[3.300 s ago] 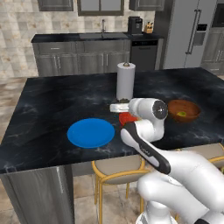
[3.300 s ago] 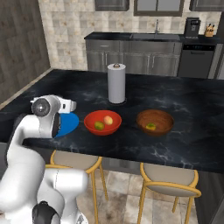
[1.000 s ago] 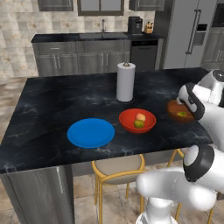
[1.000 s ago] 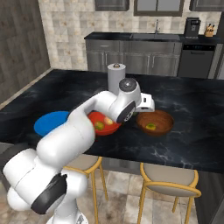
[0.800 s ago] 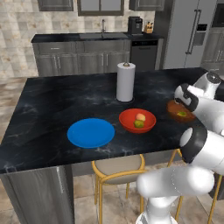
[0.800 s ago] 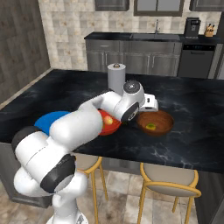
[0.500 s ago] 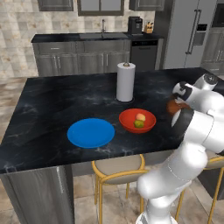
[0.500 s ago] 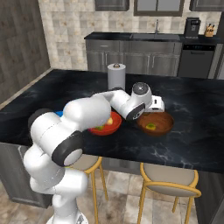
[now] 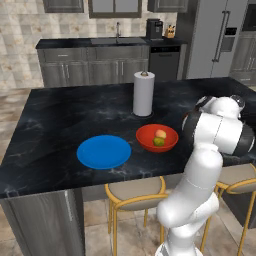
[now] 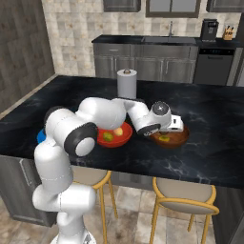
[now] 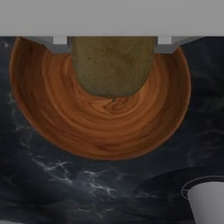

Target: Take the fruits from the plate on the dining counter and place two fruits in each bowl.

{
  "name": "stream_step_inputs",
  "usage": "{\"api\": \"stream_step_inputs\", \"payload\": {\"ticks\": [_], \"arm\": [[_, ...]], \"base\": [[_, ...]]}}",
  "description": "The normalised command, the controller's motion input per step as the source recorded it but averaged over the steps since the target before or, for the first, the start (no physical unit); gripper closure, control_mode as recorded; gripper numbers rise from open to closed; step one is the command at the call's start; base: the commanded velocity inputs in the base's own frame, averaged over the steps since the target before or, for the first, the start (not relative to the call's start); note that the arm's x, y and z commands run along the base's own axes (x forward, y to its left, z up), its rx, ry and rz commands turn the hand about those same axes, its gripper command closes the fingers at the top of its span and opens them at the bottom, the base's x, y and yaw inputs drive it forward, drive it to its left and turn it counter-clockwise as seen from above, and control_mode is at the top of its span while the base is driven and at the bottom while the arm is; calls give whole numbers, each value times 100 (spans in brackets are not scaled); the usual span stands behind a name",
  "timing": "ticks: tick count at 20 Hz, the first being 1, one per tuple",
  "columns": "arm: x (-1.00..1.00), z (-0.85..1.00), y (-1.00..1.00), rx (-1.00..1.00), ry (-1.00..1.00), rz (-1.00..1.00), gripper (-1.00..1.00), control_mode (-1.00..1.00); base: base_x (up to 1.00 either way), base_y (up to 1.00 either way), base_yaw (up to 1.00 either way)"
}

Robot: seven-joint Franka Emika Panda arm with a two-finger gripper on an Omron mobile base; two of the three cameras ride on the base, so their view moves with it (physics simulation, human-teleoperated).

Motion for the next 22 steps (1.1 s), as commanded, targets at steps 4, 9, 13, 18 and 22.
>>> {"api": "stream_step_inputs", "payload": {"ticks": [4, 9, 13, 18, 22], "arm": [[19, -24, 0, 0, 1, 0, 100, -100], [9, -14, 0, 0, 5, 0, 100, -100], [24, 0, 0, 0, 4, 0, -100, -100], [28, 17, 0, 0, 2, 0, -100, -100], [17, 10, 0, 0, 9, 0, -100, -100]], "base": [[0, 0, 0], [0, 0, 0], [0, 0, 0], [0, 0, 0], [0, 0, 0]]}}
